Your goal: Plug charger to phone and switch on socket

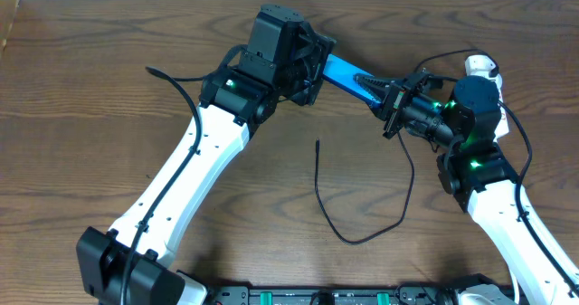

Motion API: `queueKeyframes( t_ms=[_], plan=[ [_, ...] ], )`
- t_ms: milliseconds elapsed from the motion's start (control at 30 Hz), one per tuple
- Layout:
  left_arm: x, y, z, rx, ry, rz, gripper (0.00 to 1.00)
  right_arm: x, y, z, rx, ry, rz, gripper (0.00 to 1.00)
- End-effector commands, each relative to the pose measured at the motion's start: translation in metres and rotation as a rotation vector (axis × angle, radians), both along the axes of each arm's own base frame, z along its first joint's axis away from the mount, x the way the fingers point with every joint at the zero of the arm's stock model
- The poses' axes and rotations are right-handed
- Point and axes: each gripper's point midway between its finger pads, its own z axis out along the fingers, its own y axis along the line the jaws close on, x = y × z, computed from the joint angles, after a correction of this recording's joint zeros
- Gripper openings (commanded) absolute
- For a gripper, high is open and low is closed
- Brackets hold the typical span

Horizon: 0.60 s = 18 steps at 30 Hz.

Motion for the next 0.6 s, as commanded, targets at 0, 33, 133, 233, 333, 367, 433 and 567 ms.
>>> queueKeyframes(
  t_ms=[0, 33, 133, 233, 333, 367, 433, 567],
  plan=[
    [-0.0002, 0.0022, 0.0095, -0.042, 0.011, 0.045, 0.66, 0.0009, 0.002, 0.0109, 0.012, -0.024, -0.009, 0.02],
    [-0.0002, 0.0022, 0.0095, -0.042, 0.012, 0.045, 0.65, 0.001, 0.0026, 0.0108, 0.011, -0.024, -0.011, 0.02],
    [-0.0006, 0.0017, 0.0096, -0.044, 0.013, 0.042, 0.56, 0.0008, 0.005, 0.0106, 0.009, -0.025, -0.015, 0.02],
    [-0.0005, 0.0017, 0.0096, -0.043, 0.012, 0.042, 0.52, 0.0001, 0.0066, 0.0106, 0.009, -0.025, -0.013, 0.02],
    [-0.0005, 0.0017, 0.0096, -0.043, 0.012, 0.042, 0.52, -0.0003, 0.0072, 0.0106, 0.009, -0.025, -0.011, 0.01],
    [-0.0005, 0.0017, 0.0096, -0.043, 0.012, 0.043, 0.52, -0.0003, 0.0074, 0.011, 0.009, -0.027, -0.011, 0.02],
    [-0.0005, 0.0017, 0.0097, -0.044, 0.013, 0.043, 0.52, 0.0002, 0.0078, 0.0147, 0.014, -0.044, -0.012, 0.01],
    [-0.0005, 0.0017, 0.0096, -0.045, 0.014, 0.044, 0.49, 0.0007, 0.0084, 0.019, 0.019, -0.064, -0.014, 0.01]
  ],
)
